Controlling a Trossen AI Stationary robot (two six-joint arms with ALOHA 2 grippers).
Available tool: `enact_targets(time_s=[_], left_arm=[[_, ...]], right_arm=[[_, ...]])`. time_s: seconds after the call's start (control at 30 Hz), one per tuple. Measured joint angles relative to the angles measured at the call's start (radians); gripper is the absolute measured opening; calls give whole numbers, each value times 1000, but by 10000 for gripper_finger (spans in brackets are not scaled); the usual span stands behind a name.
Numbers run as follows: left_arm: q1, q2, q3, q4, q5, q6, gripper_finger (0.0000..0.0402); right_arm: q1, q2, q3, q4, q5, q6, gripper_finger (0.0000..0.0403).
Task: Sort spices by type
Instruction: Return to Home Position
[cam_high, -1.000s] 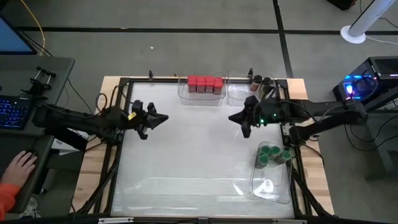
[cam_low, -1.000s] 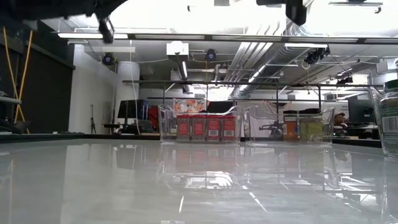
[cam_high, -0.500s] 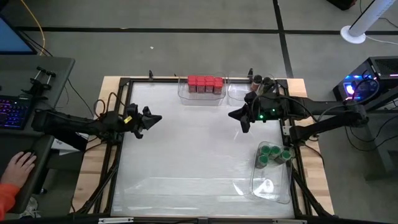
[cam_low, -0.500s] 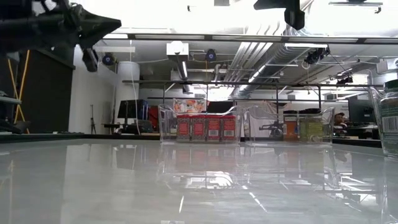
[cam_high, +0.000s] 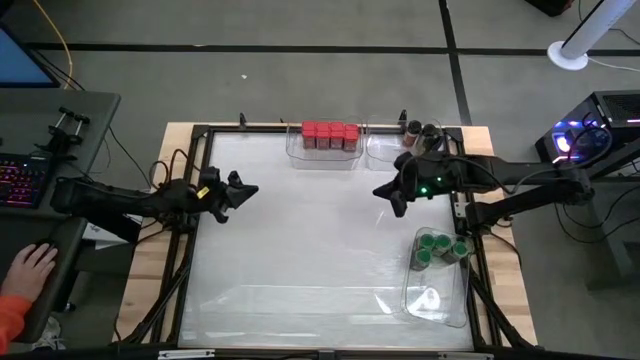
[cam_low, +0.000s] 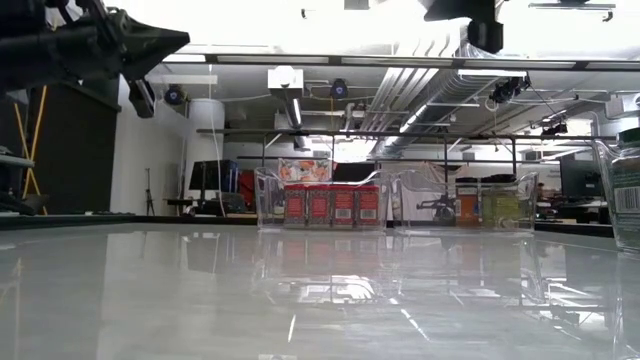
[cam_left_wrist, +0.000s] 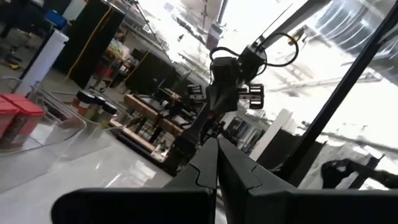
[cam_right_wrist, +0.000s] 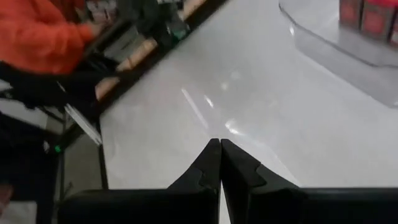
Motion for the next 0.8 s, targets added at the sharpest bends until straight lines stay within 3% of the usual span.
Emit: enact_targets(time_s=[0.13,0.3,0.43,0.53,0.67,0.8], left_arm=[[0,0,0,-14,0,42,0],[0,1,0,-20,0,37,0],[0,1,0,-20,0,37,0],[0,1,1,-20,0,37,0],[0,1,1,-20,0,36,0],[0,1,1,-20,0,36,0]], right_arm=[[-51,-10,-24,17,-74,-65,0],[-279,-9,-216,416,-404,-172,0],[-439,-29,-356,627,-525,-257,0],[-474,-98,-437,781,-646,-284,0],[-422,-294,-581,821,-659,-267,0],[-314,-606,-762,823,-517,-175,0]])
